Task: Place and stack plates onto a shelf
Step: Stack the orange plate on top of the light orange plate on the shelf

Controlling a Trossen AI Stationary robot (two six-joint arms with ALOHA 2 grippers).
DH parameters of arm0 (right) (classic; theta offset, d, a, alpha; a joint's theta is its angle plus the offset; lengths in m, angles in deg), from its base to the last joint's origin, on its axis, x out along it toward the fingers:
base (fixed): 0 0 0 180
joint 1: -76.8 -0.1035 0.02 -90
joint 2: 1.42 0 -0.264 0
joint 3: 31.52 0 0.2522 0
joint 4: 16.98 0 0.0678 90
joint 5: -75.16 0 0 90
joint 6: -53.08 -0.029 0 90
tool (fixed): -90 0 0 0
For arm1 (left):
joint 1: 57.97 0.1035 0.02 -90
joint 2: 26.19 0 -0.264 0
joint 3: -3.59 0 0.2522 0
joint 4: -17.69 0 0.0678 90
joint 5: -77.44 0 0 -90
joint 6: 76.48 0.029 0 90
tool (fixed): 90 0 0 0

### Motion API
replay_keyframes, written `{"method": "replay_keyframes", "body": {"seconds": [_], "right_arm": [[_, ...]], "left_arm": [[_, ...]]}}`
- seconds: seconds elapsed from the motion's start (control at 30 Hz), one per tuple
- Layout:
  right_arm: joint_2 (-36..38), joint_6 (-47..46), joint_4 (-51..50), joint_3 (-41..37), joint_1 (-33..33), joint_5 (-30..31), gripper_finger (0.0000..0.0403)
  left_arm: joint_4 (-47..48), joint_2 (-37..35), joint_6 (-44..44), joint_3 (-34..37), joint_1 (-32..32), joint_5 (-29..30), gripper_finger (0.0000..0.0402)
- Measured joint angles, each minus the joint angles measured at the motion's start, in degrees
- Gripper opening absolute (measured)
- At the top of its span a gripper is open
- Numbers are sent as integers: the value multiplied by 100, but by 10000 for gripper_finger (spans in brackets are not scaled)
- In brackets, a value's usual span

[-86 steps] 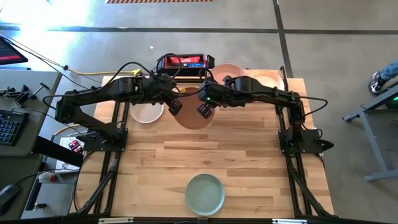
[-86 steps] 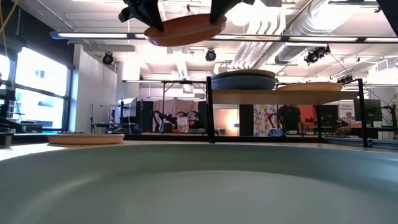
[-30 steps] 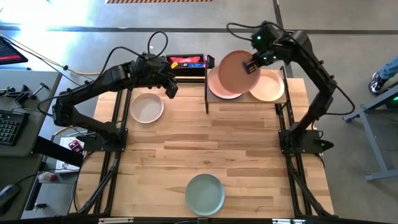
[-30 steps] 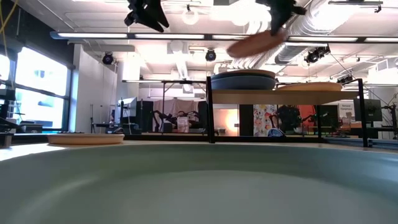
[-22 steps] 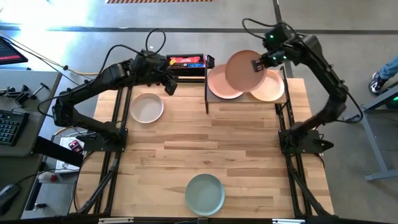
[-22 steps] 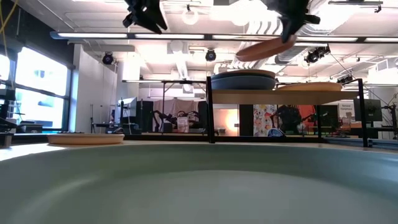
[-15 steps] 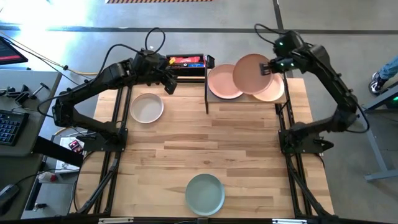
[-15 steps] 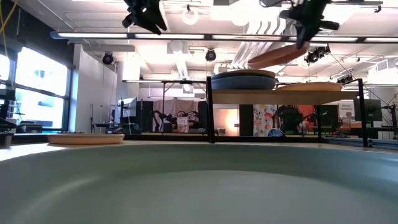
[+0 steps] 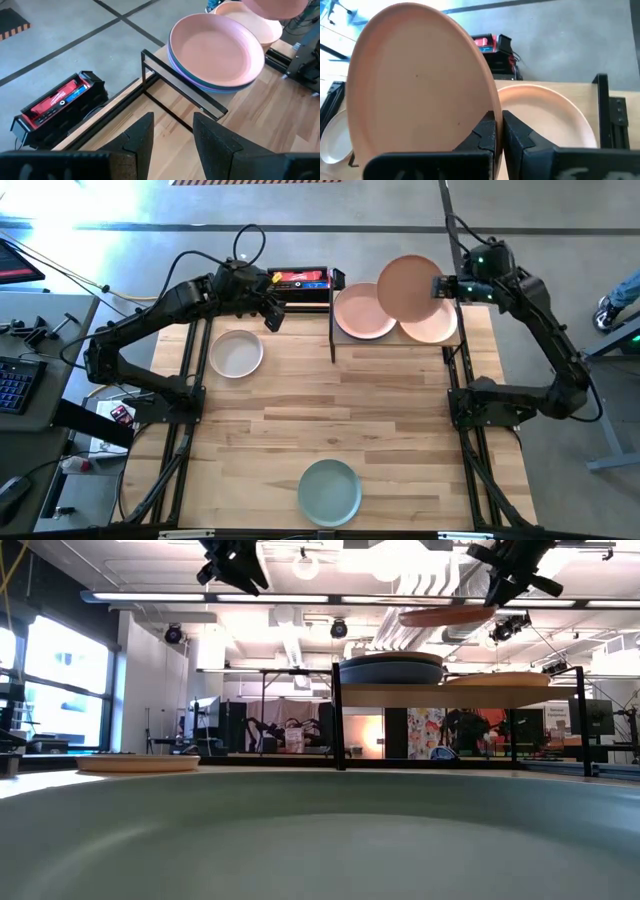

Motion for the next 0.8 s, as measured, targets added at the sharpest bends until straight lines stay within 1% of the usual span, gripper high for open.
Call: {"method": "replay_keyframes", "body": {"seconds": [0.1, 0.2, 0.4, 0.57, 0.8], "right_arm": [[13, -90, -55, -2, -53, 2, 0], [89, -245, -50, -2, -243, 26, 0], [315, -714, -412, -1, -740, 393, 0], [616, -1246, -893, 0, -1297, 915, 0], [979, -2200, -1907, 2, -1909, 1789, 0]], "left_arm": [[0, 0, 0, -2, 0, 0, 127], [0, 0, -2, -2, 0, 0, 127], [0, 0, 0, -2, 0, -1, 127], [0, -2, -1, -4, 0, 0, 127], [0, -2, -2, -4, -1, 0, 127]]}}
